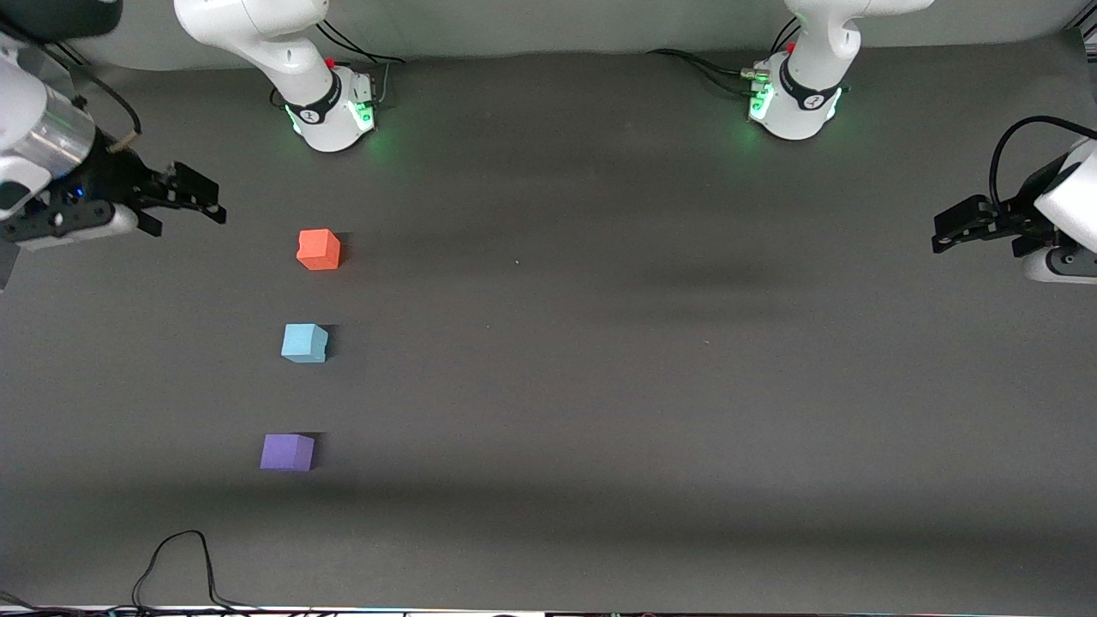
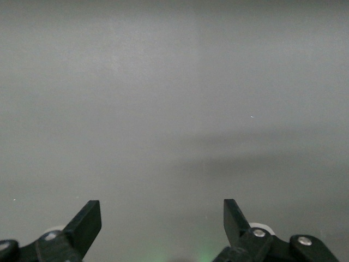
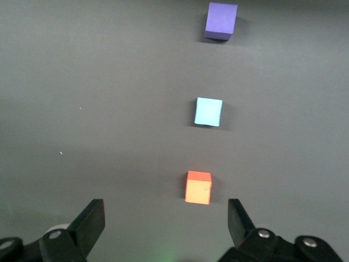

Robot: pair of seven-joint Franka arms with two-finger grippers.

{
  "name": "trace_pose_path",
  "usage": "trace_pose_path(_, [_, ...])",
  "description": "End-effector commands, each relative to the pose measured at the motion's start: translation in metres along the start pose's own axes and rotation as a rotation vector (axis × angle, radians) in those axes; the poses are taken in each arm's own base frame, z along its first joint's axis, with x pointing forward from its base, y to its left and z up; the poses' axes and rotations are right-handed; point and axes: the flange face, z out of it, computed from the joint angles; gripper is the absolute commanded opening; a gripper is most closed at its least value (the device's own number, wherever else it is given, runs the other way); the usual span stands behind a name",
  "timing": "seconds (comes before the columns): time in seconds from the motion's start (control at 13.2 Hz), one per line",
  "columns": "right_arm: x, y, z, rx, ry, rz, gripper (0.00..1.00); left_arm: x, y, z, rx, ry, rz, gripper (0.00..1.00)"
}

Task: Place blue block between orange and purple blocks
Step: 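Open the right gripper and withdraw it from the blue cube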

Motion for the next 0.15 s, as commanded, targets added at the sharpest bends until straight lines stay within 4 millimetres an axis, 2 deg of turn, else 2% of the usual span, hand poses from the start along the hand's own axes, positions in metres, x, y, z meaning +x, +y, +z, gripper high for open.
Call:
trace_pose_path(0.0, [-0.0011, -0.0036, 0.0008, -0.046, -0.021, 0.006, 1.0, -0.0048, 0.0014, -0.0037, -0.004, 0.005, 0.011, 1.0])
trace_pose_path(0.08, [-0.0005, -0.0019, 0.0006, -0.047, -0.019, 0.008, 1.0, -0.0047, 0.0014, -0.0039, -0.004, 0.007, 0.011, 1.0])
